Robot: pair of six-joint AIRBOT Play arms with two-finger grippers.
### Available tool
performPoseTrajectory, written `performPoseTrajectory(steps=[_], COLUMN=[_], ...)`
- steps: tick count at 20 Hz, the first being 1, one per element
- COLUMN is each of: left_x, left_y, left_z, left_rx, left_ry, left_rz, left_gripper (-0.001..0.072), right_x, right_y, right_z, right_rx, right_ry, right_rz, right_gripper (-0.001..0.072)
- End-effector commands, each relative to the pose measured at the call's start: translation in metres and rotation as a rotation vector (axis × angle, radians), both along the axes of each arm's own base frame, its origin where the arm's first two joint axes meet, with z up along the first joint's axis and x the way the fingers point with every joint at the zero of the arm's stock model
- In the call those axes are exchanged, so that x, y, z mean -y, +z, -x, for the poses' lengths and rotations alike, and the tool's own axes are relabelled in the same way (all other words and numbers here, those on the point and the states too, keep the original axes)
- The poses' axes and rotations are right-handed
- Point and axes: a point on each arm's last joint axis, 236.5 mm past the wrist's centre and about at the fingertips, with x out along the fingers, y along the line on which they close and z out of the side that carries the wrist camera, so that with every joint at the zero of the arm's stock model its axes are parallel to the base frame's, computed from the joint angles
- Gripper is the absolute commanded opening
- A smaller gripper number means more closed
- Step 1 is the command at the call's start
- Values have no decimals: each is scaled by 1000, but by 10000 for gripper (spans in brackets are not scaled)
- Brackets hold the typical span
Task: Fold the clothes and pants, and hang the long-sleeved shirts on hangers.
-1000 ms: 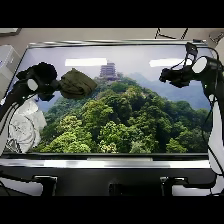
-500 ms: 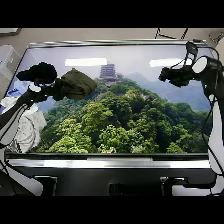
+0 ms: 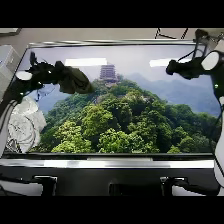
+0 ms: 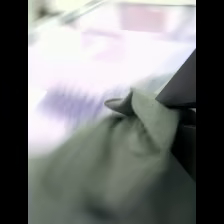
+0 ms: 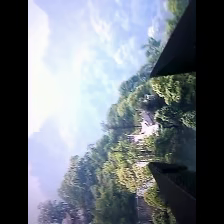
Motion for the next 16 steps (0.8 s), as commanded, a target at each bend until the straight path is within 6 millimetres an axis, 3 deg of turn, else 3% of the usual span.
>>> performPoseTrajectory(steps=[1,3,5,7,9,10,12,13,14,15,16], left_x=[50,93,146,202,246,260,270,267,261,252,239], left_y=[118,149,142,98,32,-6,-79,-109,-125,-130,-125], left_z=[91,151,204,253,291,306,330,341,349,351,344], left_rx=[294,354,341,266,169,89,-115,-218,-309,-364,-372], left_ry=[-278,-376,-501,-663,-770,-783,-770,-770,-775,-781,-800], left_rz=[-324,-358,-317,-300,-307,-303,-303,-315,-323,-329,-342], left_gripper=[21,22,22,23,23,22,28,185,513,704,710], right_x=[19,19,17,16,14,14,10,10,10,10,9], right_y=[79,112,133,143,138,127,97,82,68,49,27], right_z=[23,54,90,121,147,161,184,189,190,187,184], right_rx=[165,200,195,174,108,38,-118,-175,-210,-243,-284], right_ry=[-21,-24,-27,-26,-37,-44,-26,-22,-21,-21,-18], right_rz=[108,118,113,109,90,77,68,69,68,66,60], right_gripper=[617,617,616,616,616,616,616,615,615,616,619])
